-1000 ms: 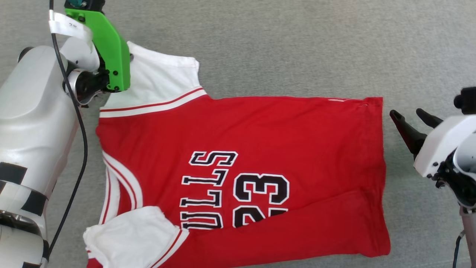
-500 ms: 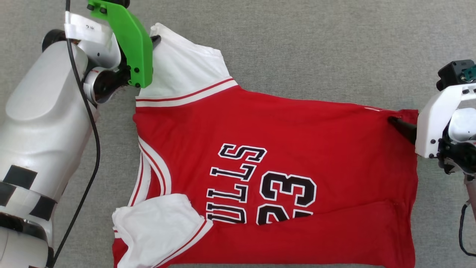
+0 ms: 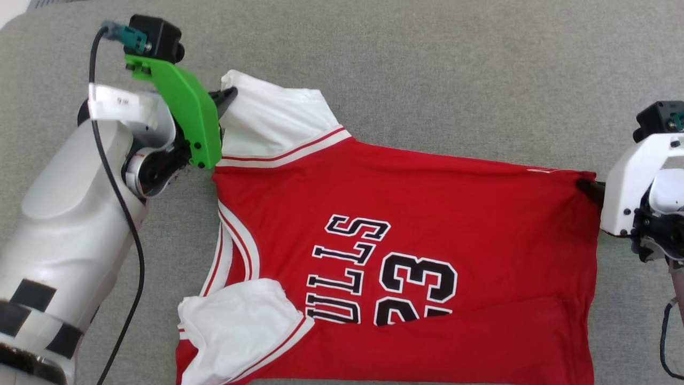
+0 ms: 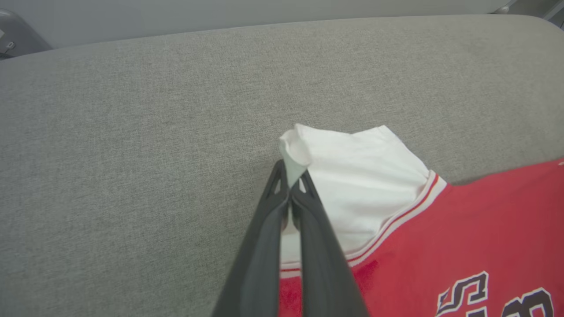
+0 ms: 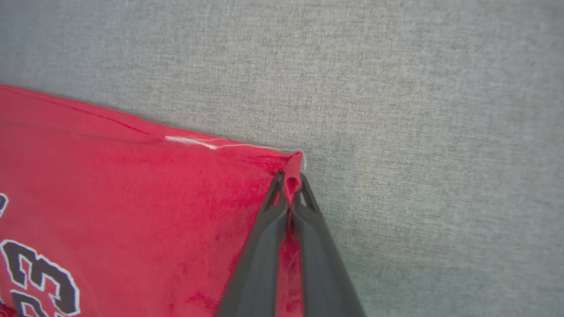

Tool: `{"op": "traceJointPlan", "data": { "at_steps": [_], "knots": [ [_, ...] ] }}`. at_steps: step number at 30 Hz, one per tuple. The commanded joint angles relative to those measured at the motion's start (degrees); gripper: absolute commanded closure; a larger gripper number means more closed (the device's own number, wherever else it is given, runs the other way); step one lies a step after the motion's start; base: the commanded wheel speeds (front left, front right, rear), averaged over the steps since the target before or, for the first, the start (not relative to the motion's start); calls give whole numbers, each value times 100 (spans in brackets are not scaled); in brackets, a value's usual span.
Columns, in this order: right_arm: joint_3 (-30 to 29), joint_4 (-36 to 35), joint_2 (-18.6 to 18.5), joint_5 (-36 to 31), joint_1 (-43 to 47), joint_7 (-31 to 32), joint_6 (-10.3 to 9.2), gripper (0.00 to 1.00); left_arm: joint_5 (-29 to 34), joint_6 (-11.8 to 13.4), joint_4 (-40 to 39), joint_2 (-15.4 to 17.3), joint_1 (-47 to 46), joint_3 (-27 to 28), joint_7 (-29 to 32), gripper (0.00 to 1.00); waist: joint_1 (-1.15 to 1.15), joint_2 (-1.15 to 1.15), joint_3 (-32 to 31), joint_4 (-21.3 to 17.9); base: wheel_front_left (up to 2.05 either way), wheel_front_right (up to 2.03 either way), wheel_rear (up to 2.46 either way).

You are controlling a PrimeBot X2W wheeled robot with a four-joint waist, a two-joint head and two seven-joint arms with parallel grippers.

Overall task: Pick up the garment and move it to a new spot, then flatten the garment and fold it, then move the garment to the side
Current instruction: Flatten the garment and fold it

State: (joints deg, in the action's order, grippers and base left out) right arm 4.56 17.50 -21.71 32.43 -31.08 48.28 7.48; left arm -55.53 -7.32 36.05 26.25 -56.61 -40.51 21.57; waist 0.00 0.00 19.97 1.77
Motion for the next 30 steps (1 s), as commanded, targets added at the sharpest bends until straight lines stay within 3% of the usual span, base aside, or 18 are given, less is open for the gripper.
{"op": "traceJointPlan", "data": {
  "at_steps": [1,5,11,23,30],
  "knots": [
    [-81,-82,39,40,193,-46,1,100,-23,-16,-57,109,221,36,-147,100,0,0,-278,77,0,0,0],
    [-419,-422,80,38,698,-139,1,100,-52,12,-361,271,816,39,-503,100,0,0,-572,198,0,0,0],
    [-800,-994,292,-24,1694,-271,1,100,-243,289,-1020,566,1982,163,-963,100,0,0,-1022,350,0,0,0],
    [-1216,-1565,784,-134,3166,-482,1,100,-773,1440,-2658,1121,4545,346,-1401,100,0,0,-1455,399,0,0,0],
    [-1328,-1492,975,-246,3511,-742,1,100,-1048,1773,-2958,1057,5367,286,-1445,100,0,0,-1506,360,0,0,0]
  ]
}}
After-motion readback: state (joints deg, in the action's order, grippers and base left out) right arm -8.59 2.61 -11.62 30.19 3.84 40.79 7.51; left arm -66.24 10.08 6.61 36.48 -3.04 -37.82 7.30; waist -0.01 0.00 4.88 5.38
